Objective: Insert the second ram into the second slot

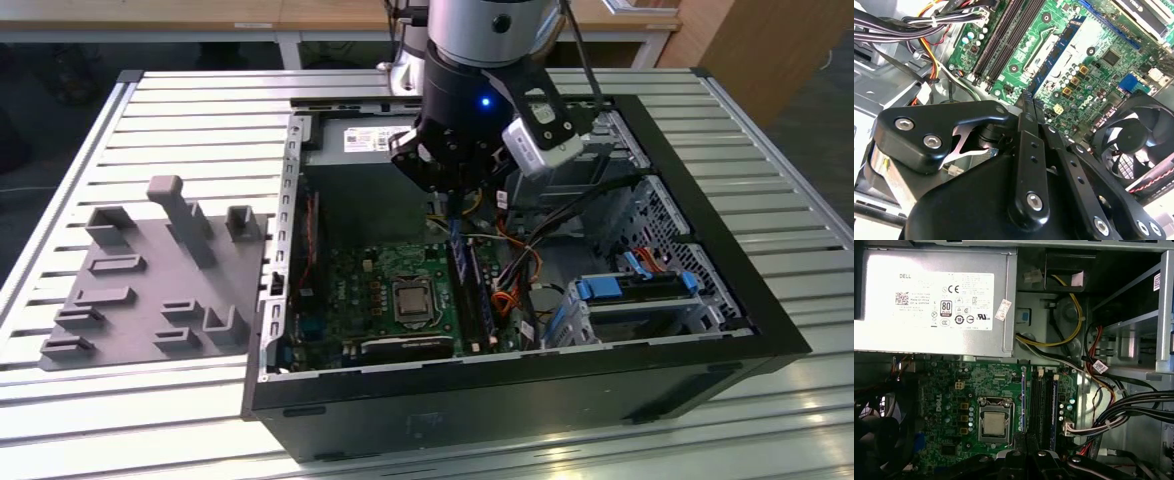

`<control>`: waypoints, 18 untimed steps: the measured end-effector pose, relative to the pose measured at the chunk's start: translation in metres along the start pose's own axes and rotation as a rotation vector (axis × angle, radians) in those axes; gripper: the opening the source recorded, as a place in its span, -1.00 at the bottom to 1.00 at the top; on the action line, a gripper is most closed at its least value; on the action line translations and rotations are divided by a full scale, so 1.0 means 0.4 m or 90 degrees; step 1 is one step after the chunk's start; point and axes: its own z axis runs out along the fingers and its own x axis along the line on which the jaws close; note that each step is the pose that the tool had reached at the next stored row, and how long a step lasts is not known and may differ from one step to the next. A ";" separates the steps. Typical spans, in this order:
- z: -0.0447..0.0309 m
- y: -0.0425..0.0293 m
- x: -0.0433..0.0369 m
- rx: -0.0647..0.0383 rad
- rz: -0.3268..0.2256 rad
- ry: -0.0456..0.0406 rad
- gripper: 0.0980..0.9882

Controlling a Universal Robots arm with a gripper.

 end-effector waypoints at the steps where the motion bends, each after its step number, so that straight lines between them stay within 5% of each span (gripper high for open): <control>1: 0.003 0.000 0.000 0.000 0.001 0.0000 -0.96; 18: 0.058 0.000 -0.003 0.000 0.003 0.0000 -0.96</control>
